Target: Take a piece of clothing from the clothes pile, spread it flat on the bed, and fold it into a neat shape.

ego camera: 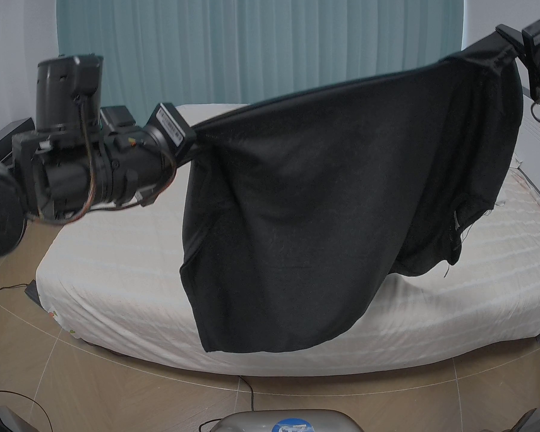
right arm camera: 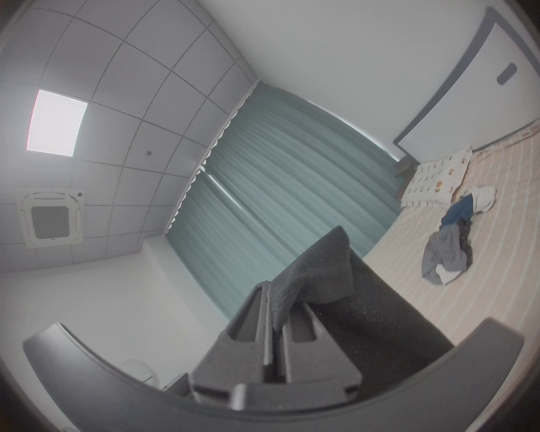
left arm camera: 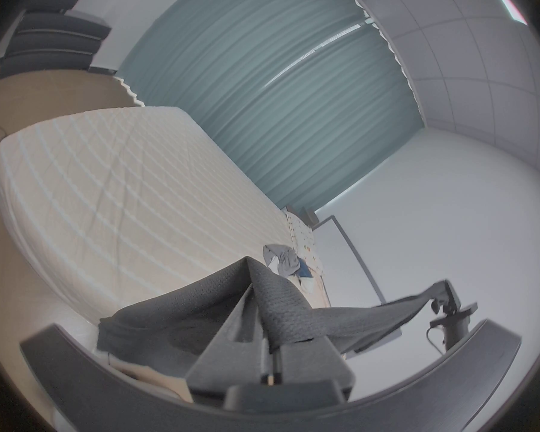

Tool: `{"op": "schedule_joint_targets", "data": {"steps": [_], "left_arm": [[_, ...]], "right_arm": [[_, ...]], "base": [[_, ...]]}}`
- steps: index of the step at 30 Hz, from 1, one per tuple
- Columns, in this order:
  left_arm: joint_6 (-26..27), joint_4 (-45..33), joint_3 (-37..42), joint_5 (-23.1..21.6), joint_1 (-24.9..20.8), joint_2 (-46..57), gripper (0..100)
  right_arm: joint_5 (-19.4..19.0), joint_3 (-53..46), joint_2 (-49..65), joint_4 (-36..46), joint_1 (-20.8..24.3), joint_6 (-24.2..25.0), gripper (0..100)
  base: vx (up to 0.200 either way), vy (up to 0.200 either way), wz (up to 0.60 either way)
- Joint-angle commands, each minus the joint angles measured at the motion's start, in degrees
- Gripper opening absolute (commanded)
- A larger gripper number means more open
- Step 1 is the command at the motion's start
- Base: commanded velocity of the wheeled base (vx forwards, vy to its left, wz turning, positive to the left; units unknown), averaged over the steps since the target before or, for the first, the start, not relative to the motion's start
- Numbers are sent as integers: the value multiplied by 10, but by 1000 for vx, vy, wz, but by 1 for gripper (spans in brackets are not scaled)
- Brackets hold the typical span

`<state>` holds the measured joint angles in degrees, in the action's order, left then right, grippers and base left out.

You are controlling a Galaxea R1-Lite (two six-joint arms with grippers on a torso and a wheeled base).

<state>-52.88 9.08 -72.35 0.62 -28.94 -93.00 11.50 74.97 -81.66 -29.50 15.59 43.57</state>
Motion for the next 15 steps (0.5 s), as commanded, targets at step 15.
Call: {"op": "schedule_joint_targets", "data": {"steps": [15], "left_arm": [[-65, -98, -296, -65, 79, -336, 0]], "right_arm": [[32, 159, -335, -52, -78, -2, 0]], "base": [[200, 0, 0]]}}
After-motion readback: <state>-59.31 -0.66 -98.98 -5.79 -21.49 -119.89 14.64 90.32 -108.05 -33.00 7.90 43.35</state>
